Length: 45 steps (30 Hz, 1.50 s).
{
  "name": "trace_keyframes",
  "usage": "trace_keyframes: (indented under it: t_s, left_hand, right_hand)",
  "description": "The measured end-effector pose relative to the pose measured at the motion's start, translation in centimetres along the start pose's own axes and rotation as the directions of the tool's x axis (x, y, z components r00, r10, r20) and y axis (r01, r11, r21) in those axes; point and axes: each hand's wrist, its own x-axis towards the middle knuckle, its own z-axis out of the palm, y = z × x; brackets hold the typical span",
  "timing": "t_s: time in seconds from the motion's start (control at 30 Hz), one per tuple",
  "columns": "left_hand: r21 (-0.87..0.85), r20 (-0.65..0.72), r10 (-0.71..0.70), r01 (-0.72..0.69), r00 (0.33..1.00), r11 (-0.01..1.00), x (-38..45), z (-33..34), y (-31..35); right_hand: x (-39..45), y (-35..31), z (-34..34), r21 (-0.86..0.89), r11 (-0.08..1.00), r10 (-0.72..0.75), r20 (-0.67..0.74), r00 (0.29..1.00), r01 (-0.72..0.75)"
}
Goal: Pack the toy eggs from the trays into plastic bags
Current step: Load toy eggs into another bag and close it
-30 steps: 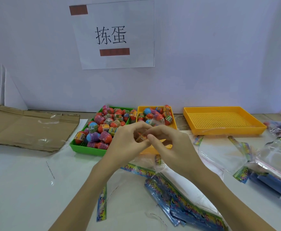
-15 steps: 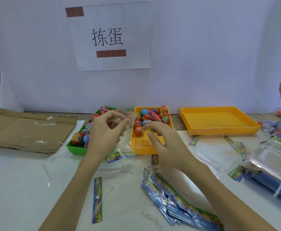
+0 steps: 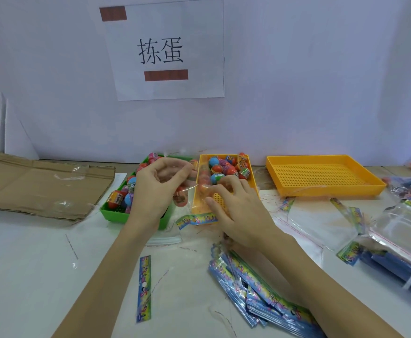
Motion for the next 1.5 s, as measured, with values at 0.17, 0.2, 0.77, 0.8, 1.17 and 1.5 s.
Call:
trace_keyframes:
  t_s: [0.17,0.2,0.77,0.8,1.17,1.5]
  left_hand:
    - [0.047,-0.084,0.068,-0.064,0.994,0.997,-0.1,0.5,-0.1]
    - [0.062,-0.081,0.077,-0.072,0.994,0.995,-0.1,0.5,-0.2]
    - [0.093,0.020,0.024,-0.025,1.000,0.995,0.0,0.5,-1.0]
    - [0.096,0.032,0.032,-0.035,0.999,0.995,-0.1,0.6,-1.0]
    - [0.151,0.197,0.134,-0.165,0.971,0.975,-1.5,2.3,-0.6]
    - [0.157,0.270,0.253,-0.301,0.929,0.941,-1.7,2.3,-0.4]
  right_hand:
    - [0.1,0.0,0.7,-0.114,0.993,-0.001,0.216,0.976,0.027]
    - [0.1,0.0,0.7,-0.113,0.993,-0.001,0.214,0.977,0.026]
    - [-0.3,0.8,-1.5,0.476,0.879,0.195,-0.383,0.903,0.012]
    - [-0.4,0.7,-2.0,0.527,0.848,0.210,-0.423,0.882,0.051]
    - [-1.8,-2.0,-5.1,0.506,0.791,0.072,-0.636,0.769,0.344]
    - [-1.7,-0.2,-5.4,0.321,0.886,-0.121,-0.535,0.836,0.334]
